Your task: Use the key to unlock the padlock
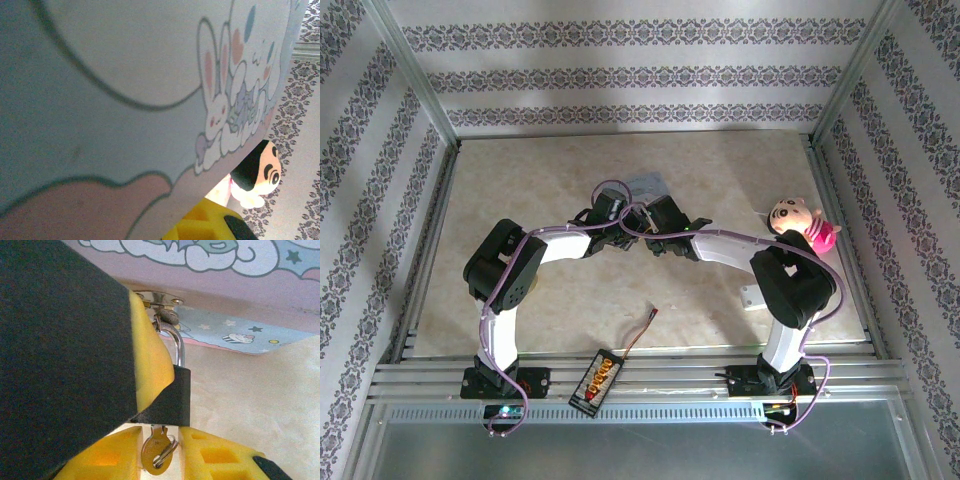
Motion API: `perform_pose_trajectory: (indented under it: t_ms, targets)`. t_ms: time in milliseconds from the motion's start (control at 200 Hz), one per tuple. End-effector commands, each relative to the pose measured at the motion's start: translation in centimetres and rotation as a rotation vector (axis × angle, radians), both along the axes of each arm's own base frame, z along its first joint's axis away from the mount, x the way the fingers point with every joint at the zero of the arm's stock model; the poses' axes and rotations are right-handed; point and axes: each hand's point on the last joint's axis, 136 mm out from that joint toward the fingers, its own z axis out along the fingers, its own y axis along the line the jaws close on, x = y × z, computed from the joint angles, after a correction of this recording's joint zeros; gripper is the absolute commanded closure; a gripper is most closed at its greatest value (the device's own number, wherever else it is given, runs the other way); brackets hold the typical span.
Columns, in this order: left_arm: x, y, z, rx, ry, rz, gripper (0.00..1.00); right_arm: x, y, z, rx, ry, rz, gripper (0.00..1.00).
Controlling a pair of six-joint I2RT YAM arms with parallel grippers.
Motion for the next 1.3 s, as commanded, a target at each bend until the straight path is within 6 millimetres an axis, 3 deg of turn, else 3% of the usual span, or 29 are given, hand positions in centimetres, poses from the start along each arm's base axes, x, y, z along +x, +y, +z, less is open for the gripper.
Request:
perform_pose_trajectory:
  t_ms: [0, 310, 620, 1124, 1299]
  targets:
    - [-1.3, 0.1, -1.8, -0.002, 0.113, -0.028, 1.00, 0.7, 0.4, 0.1, -0.012, -0.029, -0.006, 0.79]
    - [-1.5, 0.0, -2.1, -0.001, 0.118, -0.037, 1.00, 0.8, 0.9, 0.5, 0.034, -0.024, -0.004, 1.00]
    - [-1.6, 0.1, -2.1, 0.005, 0.116, -0.038, 1.00, 0.8, 0.6, 0.5, 0.174, 0.028, -0.041, 1.00]
    - [-1.8, 0.3, -2.3, 0.004, 0.120, -0.033, 1.00, 1.9, -0.4, 2.0, 0.703, 0.195, -0.103, 1.00]
    - [-1.8, 0.4, -2.2, 0.002, 0.118, -0.027, 1.00, 2.2, -0.8, 2.6, 0.799, 0.208, -0.109, 1.00]
